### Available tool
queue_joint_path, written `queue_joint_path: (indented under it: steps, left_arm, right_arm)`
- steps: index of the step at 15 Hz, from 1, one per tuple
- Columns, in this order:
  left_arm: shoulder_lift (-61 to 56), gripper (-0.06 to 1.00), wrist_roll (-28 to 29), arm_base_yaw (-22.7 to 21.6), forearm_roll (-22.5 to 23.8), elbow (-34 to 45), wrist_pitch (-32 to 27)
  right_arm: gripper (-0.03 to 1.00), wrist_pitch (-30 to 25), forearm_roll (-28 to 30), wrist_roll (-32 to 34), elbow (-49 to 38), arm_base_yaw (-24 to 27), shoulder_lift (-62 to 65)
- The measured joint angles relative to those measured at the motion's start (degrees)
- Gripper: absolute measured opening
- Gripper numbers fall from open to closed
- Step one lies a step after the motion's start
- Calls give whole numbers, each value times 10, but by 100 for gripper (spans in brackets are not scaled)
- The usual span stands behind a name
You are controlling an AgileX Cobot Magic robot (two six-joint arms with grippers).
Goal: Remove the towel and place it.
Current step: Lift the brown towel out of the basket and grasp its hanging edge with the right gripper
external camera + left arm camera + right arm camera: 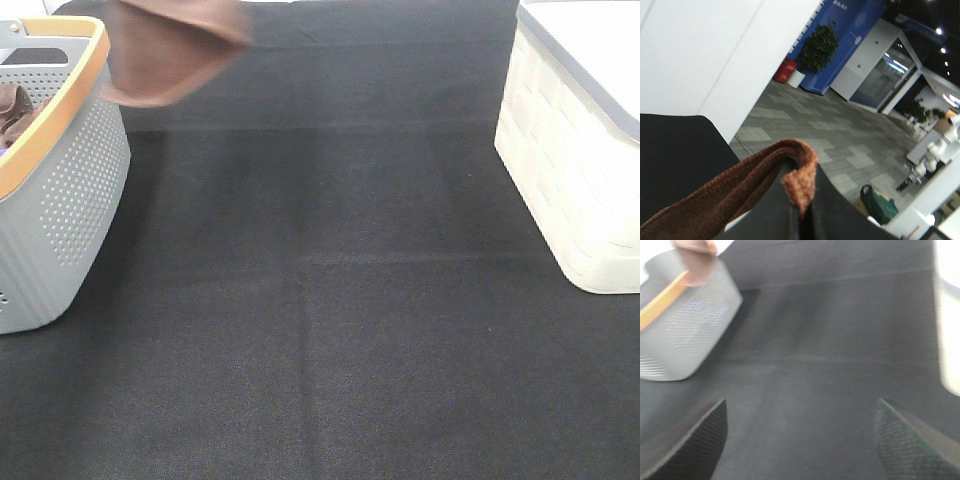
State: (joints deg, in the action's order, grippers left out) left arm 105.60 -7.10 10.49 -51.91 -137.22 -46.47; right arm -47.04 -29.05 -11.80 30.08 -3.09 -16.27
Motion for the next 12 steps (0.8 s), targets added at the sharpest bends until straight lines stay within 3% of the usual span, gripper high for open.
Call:
queue_joint_path:
  steps: [4,6,9,12]
  left_arm:
    - [37,0,0,99,65,-1,1]
    - [50,0,1,141,102,-1,1]
    - [60,0,13,198,157,-1,17]
    - [62,0,15,223,184,-1,26]
  right_arm:
    - [76,10,-210,-221,28,0,-163]
    - [76,6,-277,-316,72,0,-235]
    - [76,6,-309,-402,146,-21,-348]
    - [76,102,-270,-469,178,-135,-418]
